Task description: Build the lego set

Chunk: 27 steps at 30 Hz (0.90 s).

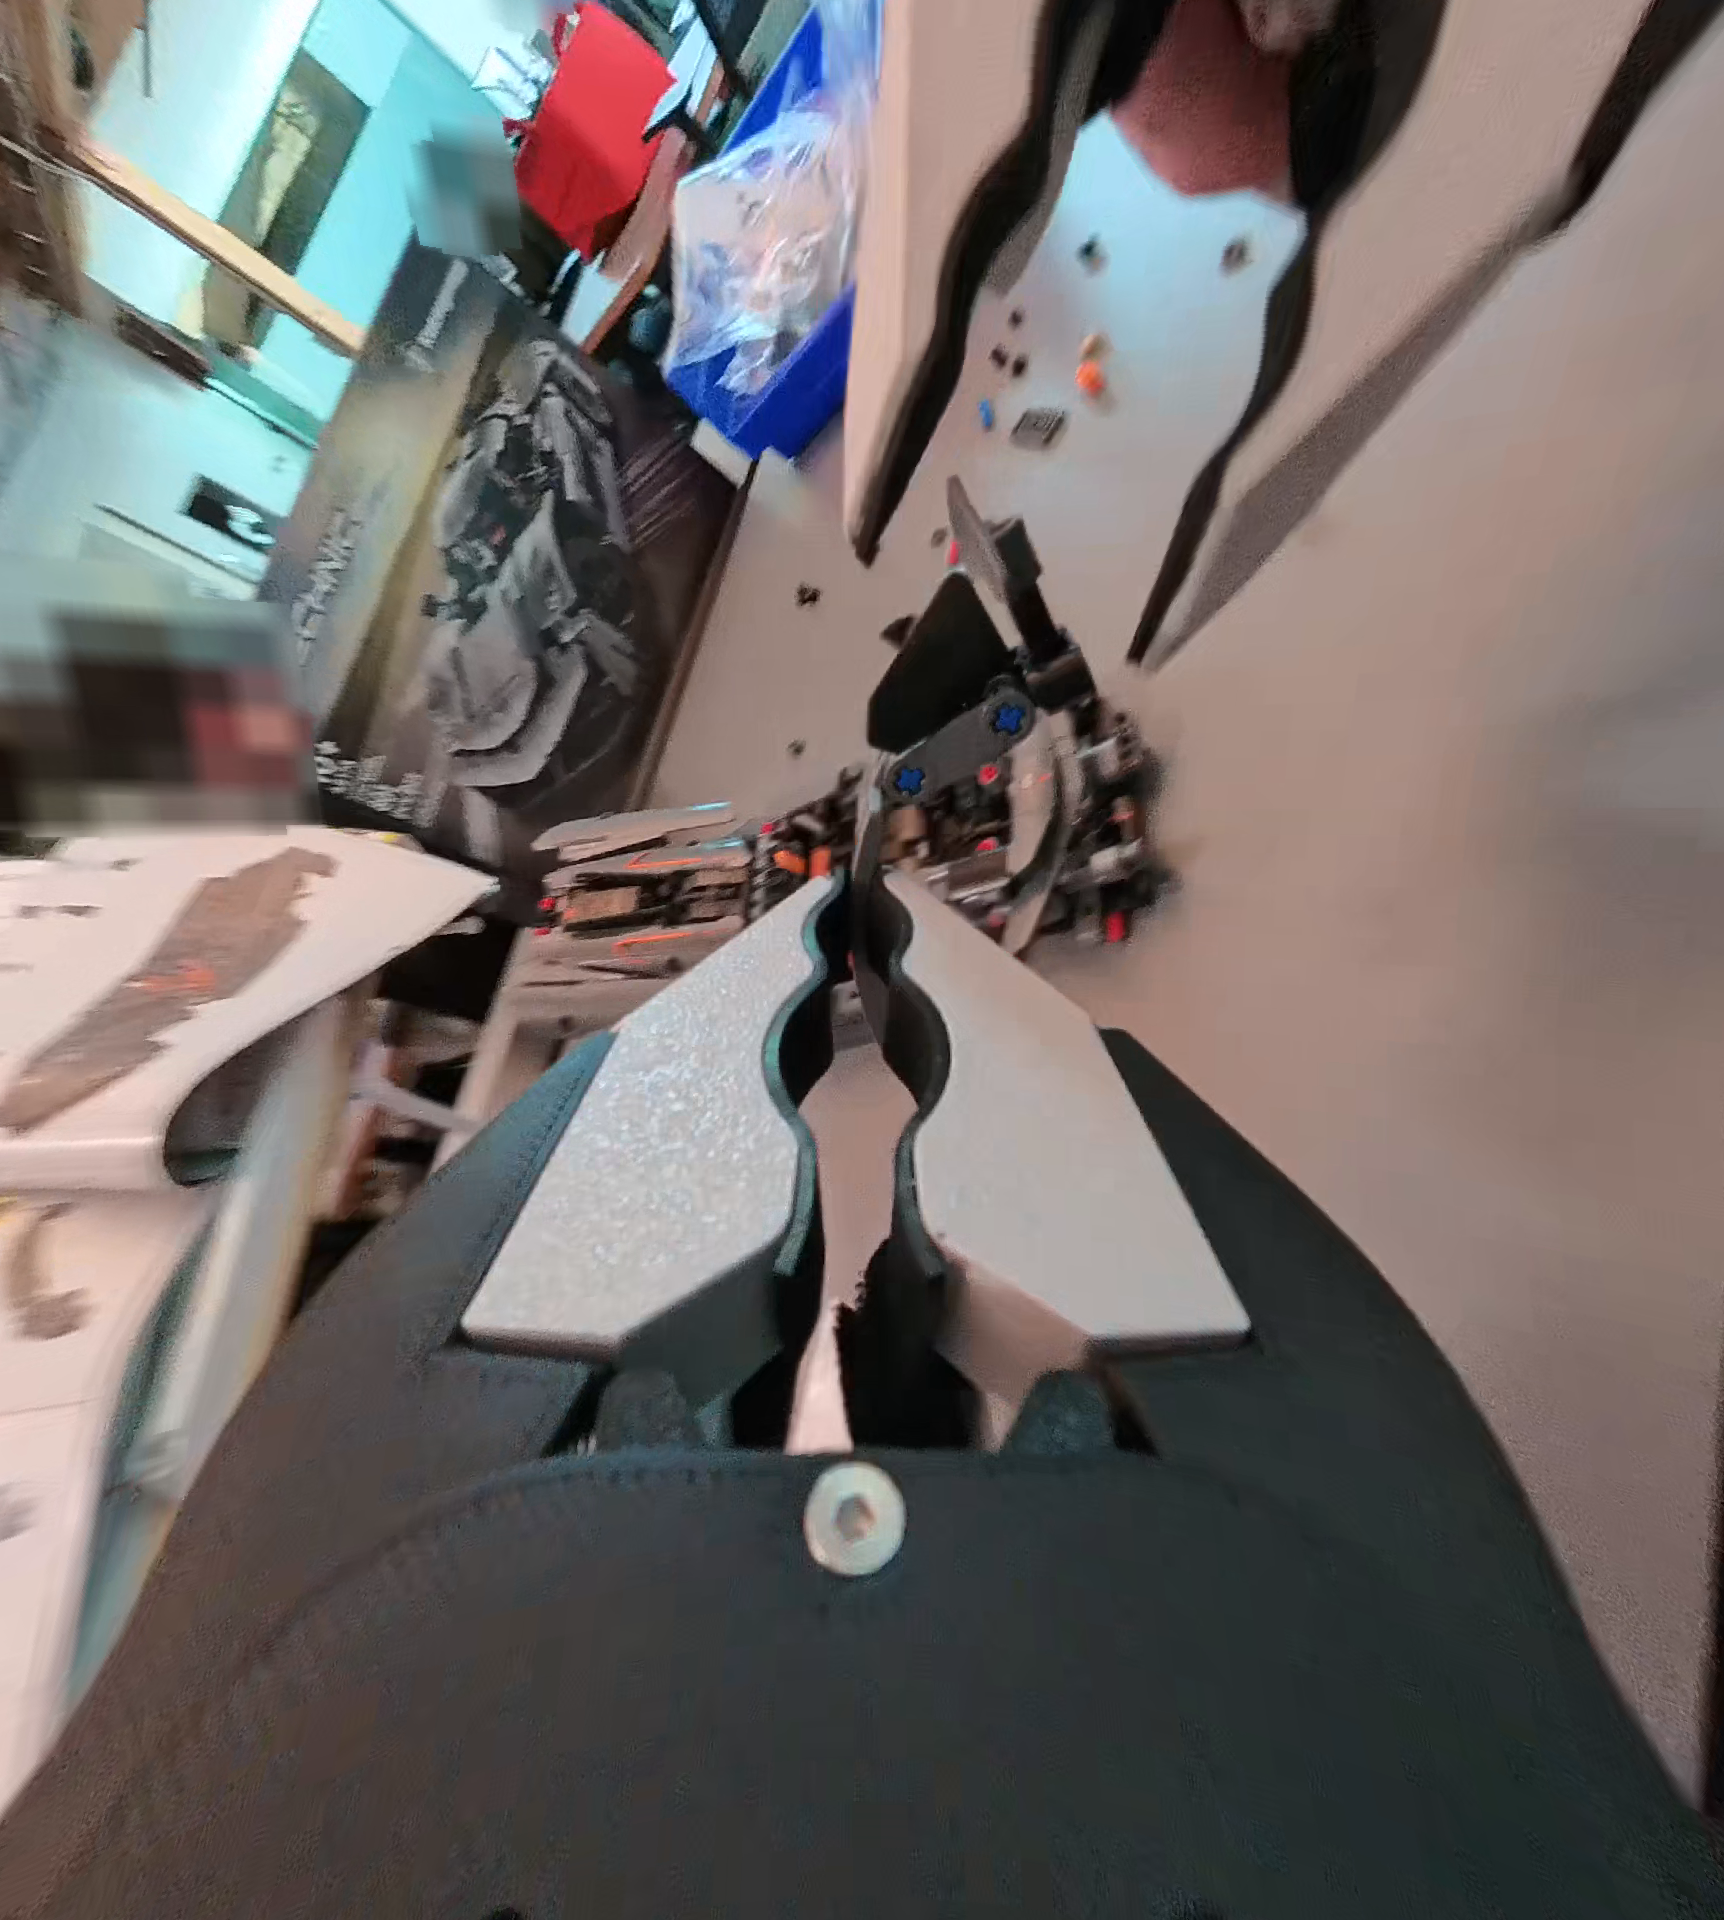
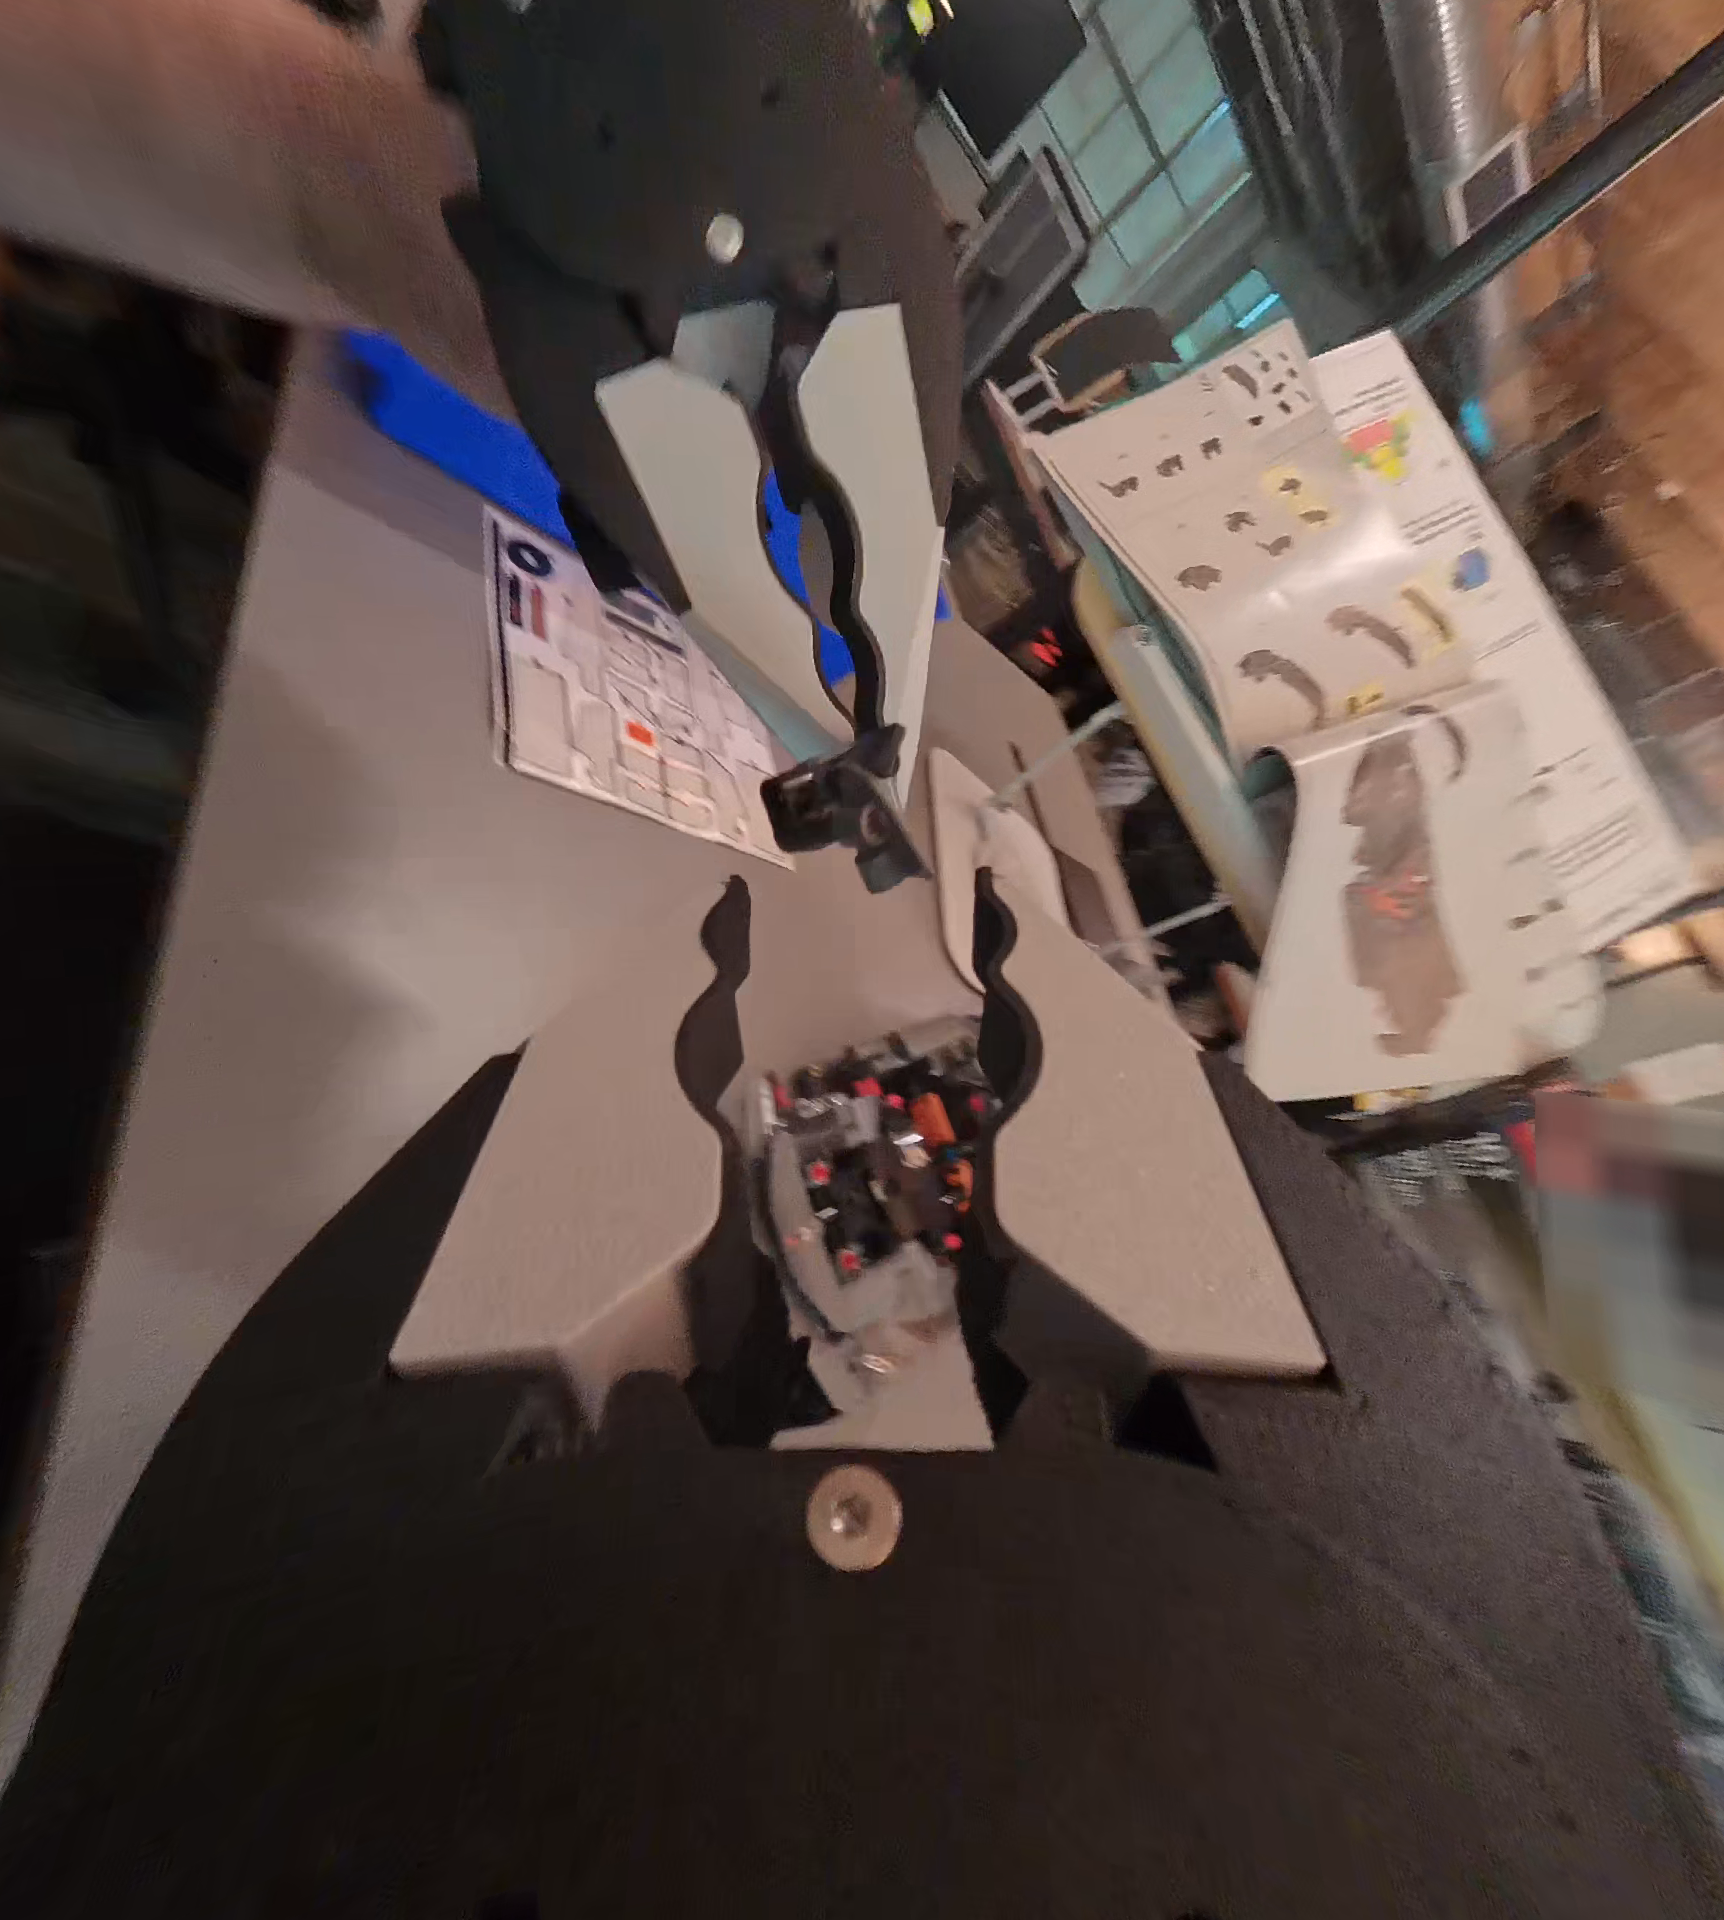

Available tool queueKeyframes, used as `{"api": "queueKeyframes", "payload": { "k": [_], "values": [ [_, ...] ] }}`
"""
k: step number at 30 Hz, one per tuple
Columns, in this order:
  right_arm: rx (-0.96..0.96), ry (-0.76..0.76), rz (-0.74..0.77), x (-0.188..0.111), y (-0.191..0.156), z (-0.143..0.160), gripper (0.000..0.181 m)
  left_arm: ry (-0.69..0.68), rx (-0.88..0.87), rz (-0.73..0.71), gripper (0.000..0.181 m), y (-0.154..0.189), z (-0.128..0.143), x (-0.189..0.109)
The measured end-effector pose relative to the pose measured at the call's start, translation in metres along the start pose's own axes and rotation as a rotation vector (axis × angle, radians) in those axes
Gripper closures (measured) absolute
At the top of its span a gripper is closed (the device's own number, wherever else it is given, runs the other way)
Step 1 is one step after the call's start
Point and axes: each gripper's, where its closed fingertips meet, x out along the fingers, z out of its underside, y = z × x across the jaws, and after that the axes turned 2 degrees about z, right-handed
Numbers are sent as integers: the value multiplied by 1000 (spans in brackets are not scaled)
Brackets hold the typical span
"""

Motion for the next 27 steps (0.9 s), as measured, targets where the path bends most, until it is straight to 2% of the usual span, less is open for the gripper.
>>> {"api": "queueKeyframes", "payload": {
  "k": [2,5,7,10,22,27],
  "values": [
    [-99,-17,44,2,-1,-1,135,36,-85,69,181,5,-4,2],
    [-200,-38,107,2,1,-4,137,51,-150,124,181,10,-6,5],
    [-249,-77,155,3,5,-3,145,56,-183,152,181,13,-7,8],
    [-286,-117,189,6,7,1,149,58,-213,182,181,16,-8,10],
    [-291,-132,157,4,8,3,151,61,-248,221,181,19,-9,13],
    [-217,-153,143,-2,8,0,129,17,-239,166,181,15,-1,17]
  ]
}}
